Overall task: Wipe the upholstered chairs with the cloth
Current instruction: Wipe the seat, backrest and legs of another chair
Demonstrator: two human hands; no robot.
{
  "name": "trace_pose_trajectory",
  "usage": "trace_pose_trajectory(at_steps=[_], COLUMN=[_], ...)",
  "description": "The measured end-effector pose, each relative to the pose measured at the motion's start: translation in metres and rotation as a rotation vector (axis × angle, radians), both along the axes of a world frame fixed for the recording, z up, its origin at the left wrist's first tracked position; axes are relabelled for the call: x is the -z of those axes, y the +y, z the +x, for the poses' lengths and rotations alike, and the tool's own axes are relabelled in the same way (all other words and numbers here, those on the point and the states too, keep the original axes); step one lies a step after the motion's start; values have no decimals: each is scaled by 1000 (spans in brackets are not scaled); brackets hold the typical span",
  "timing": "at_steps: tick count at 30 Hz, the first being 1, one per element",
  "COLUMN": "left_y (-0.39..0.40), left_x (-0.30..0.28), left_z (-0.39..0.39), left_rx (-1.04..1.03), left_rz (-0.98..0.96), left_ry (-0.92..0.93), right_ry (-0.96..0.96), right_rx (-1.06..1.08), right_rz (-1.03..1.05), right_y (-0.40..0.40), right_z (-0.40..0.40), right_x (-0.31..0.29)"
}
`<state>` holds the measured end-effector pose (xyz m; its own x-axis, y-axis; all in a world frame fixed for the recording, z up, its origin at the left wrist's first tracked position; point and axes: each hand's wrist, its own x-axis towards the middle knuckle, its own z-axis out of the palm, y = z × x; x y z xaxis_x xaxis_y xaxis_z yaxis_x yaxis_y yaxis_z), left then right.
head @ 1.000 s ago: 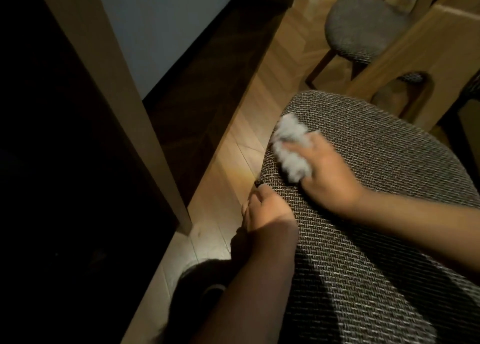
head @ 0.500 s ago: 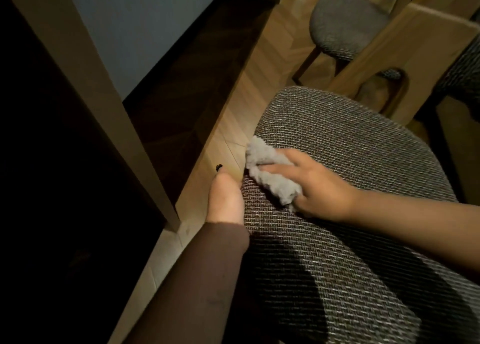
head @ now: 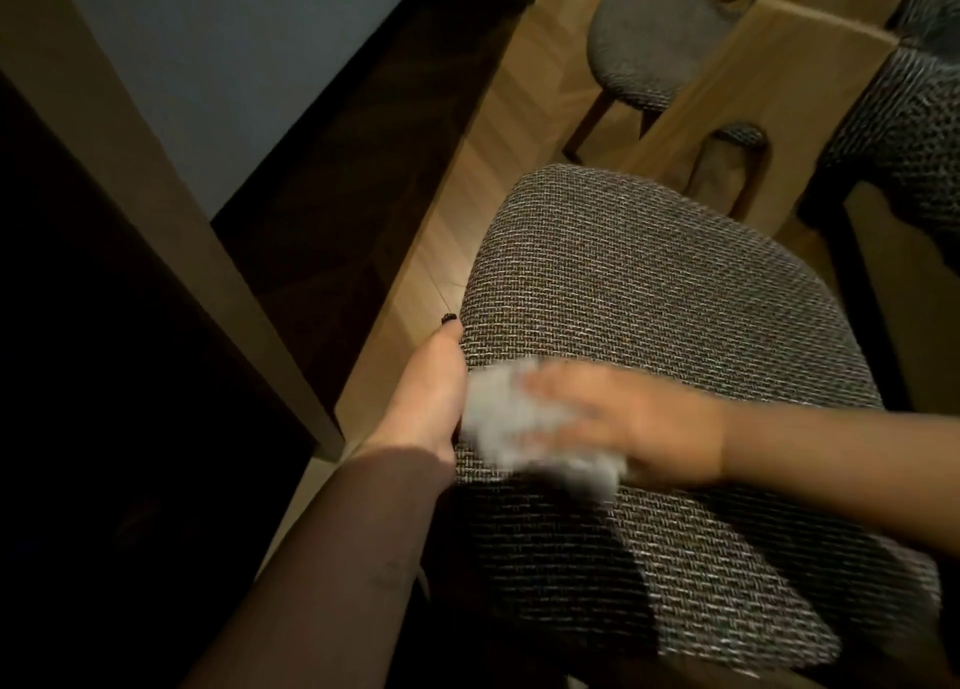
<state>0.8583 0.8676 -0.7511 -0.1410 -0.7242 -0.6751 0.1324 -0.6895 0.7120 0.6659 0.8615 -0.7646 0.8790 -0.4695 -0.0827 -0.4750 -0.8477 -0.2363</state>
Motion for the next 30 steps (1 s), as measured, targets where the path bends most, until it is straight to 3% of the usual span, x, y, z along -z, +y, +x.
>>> trace_pose_trajectory(at_steps=[2, 4, 5, 7, 10, 19, 24, 27, 30], left_y=[0, -4, -6, -6, -8, -6, -7, -6, -4], left_x=[3, 6, 5, 2, 8, 13, 20, 27, 25], left_z=[-1, -4, -8, -14, -14, -17, -21, -24, -27], left_rx=[10, 0, -2, -27, 8, 19, -22, -51, -16], left_rz=[-2, 38, 56, 39, -20, 64, 44, 34, -5], left_ry=[4, 5, -19, -116, -219, -210, -191, -212, -308], right_ry=[-91, -148, -191, -225, -209, -144, -63, -27, -85], right_rx=[301, 751, 842, 699, 401, 276, 95, 389, 1049], right_rz=[-56, -43, -43, -64, 80, 73, -147, -278, -248], right_y=[-27, -51, -49, -19, 30, 21, -21, -67, -107], right_z=[-19, -33, -24, -1, 6, -4, -24, -60, -95], right_x=[-1, 3, 4, 15, 20, 12, 17, 15, 18])
